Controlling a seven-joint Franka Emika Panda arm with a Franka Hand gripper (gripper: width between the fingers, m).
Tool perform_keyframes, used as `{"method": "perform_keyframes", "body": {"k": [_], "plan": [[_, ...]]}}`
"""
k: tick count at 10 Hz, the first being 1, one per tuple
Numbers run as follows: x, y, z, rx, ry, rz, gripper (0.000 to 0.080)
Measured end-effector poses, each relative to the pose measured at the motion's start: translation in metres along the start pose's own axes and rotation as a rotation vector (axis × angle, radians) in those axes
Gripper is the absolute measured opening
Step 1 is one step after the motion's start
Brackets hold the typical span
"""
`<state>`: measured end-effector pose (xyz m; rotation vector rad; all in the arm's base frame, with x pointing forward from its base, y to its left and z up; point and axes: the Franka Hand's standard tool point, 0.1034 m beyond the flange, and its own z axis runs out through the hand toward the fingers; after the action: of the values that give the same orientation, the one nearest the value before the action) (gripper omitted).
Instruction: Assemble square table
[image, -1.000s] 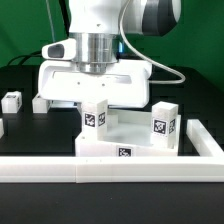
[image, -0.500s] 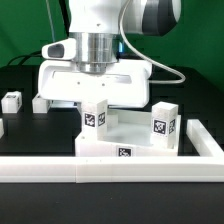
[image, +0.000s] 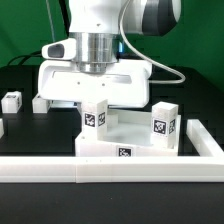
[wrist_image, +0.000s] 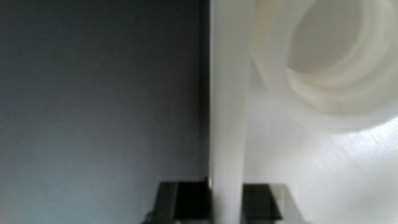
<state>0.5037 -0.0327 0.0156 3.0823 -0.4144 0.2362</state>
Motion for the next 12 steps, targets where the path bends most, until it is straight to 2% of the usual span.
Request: {"method": "perform_keyframes", "body": {"k": [2,6,9,12], "plan": [[0.0,0.0,0.0,0.0,0.0,-0.013,0.0058],[0.003,0.002,-0.001,-0.006,0.004,-0.216,0.0061],[0.011,-0.005,-0.003,-0.012,0.014,-0.44,0.0062],[0.017,0.0,-0.004,-0.025,0.02,-0.64,0.0064]]}}
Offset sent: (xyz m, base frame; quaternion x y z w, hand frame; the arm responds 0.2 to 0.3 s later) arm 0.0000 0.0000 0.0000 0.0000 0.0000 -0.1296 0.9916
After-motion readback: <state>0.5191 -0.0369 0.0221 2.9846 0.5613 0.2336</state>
